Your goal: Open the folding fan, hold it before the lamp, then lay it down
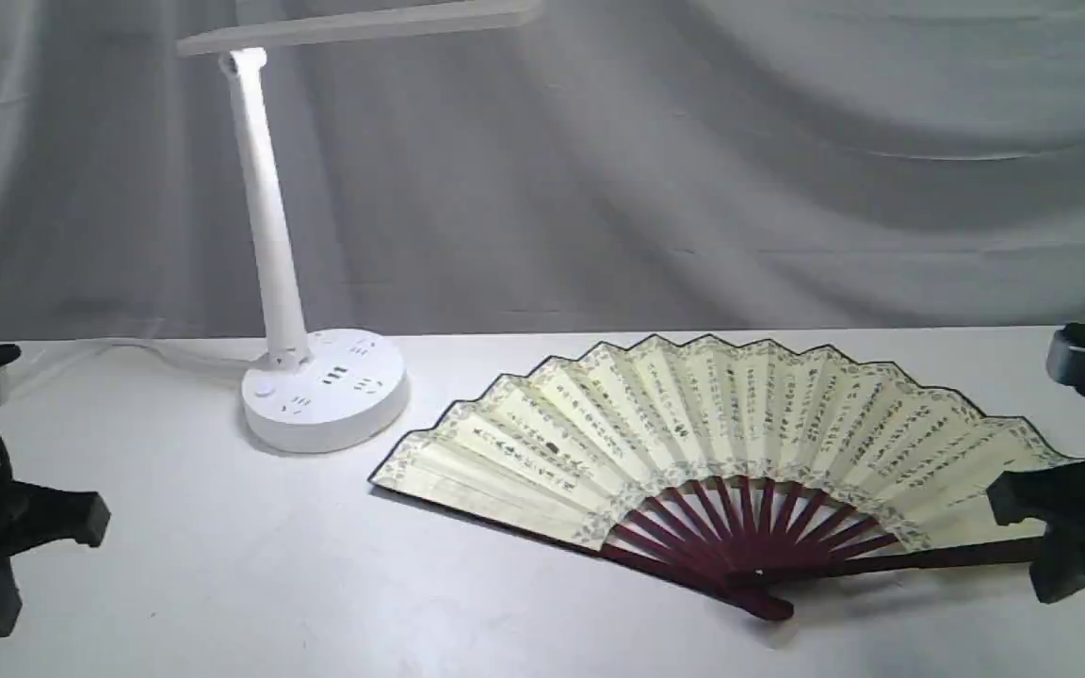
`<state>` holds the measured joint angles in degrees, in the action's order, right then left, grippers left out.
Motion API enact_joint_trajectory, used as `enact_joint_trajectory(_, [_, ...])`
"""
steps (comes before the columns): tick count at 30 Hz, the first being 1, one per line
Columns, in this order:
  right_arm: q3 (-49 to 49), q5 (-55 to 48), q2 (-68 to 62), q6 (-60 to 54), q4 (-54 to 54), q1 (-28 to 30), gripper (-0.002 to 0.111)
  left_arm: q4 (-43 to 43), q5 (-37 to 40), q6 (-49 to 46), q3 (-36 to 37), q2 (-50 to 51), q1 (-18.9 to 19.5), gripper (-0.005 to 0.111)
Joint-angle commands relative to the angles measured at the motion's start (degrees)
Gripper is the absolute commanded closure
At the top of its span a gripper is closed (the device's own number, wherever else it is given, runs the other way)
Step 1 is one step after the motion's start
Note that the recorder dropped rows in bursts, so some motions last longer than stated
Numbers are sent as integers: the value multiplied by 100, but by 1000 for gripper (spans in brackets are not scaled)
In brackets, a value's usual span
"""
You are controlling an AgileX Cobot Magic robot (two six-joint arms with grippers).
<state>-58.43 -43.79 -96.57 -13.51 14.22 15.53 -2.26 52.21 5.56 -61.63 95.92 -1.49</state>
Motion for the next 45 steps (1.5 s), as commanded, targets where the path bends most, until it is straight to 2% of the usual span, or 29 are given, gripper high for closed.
enact_joint_trajectory(1, [-33, -31, 178, 5, -102, -23, 78, -403, -126, -512, 9, -44, 3, 107])
enact_joint_trajectory(8, [-33, 80, 341, -6, -683, -434, 93, -437, -164, -629, 9, -44, 3, 107])
enact_joint_trajectory(16, [-33, -128, 367, -15, -269, -562, 93, -160, -383, -556, 9, -59, 3, 107])
enact_joint_trajectory(20, [-33, -142, 367, 23, -480, -562, 93, -150, -423, -556, 9, -59, 3, 107])
enact_joint_trajectory(25, [-33, -131, 367, 681, -1343, -562, 108, -113, -423, -628, 9, -59, 3, 107])
enact_joint_trajectory(34, [-33, -212, 367, 820, -1422, -562, 108, -181, -427, -627, -2, -278, 3, 107])
enact_joint_trajectory(45, [31, -375, 1635, 976, -1534, -562, 108, -61, -437, -601, 11, -1749, 3, 107])
